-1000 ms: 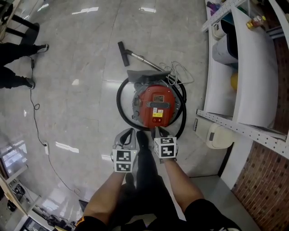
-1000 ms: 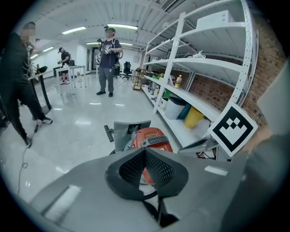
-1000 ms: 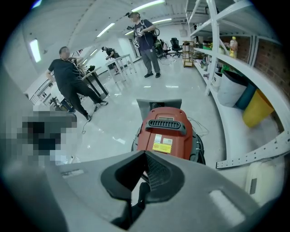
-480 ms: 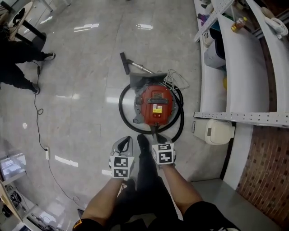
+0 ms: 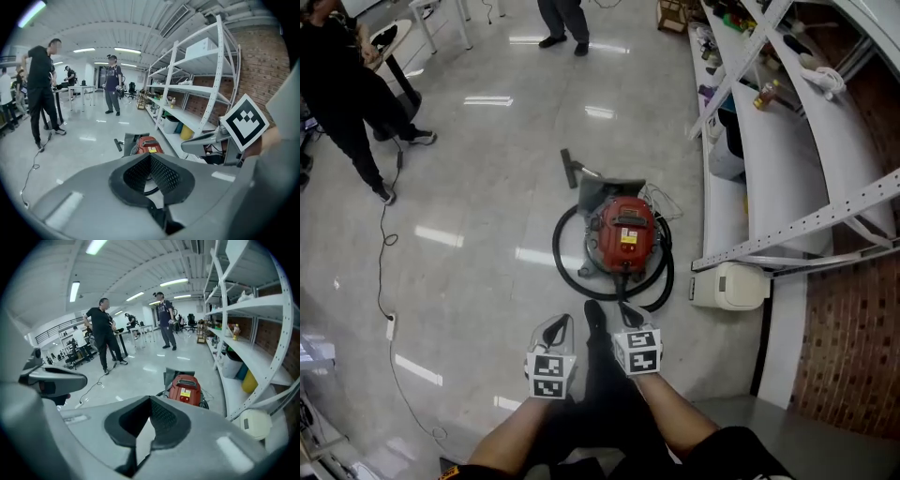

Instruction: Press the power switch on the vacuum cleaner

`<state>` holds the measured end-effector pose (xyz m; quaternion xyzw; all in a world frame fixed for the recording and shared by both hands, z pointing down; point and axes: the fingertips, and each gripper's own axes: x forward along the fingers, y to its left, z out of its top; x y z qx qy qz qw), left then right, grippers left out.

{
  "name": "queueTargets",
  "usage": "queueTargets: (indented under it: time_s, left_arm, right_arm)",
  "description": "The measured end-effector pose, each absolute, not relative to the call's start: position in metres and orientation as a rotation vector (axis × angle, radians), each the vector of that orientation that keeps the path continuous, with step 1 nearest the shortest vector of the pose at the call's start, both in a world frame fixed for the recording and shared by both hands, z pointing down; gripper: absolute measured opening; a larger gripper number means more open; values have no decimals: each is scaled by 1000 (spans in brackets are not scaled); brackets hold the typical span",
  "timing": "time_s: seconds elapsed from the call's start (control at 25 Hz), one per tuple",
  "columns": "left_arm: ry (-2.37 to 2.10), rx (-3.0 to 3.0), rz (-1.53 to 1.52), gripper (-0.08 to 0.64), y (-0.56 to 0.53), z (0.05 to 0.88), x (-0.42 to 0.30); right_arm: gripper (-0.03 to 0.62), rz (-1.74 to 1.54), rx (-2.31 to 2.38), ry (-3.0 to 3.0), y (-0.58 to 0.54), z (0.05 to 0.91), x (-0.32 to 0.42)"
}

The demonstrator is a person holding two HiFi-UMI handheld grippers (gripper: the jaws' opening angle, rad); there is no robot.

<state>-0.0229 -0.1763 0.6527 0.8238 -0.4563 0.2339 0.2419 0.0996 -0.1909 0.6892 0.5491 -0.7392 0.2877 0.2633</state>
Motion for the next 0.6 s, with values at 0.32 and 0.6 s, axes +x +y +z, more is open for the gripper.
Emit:
queueTargets:
  time_s: [0.32,0.6]
  left_arm:
    - [-1347,2334,474,14,-97,592,-63]
    - [-1370,2402,377,14,-24,527,-97]
  right_arm:
    - [-8,574,1571,-2136,-128,592,49]
    - [-8,526,1629,-2151,-41,536,25]
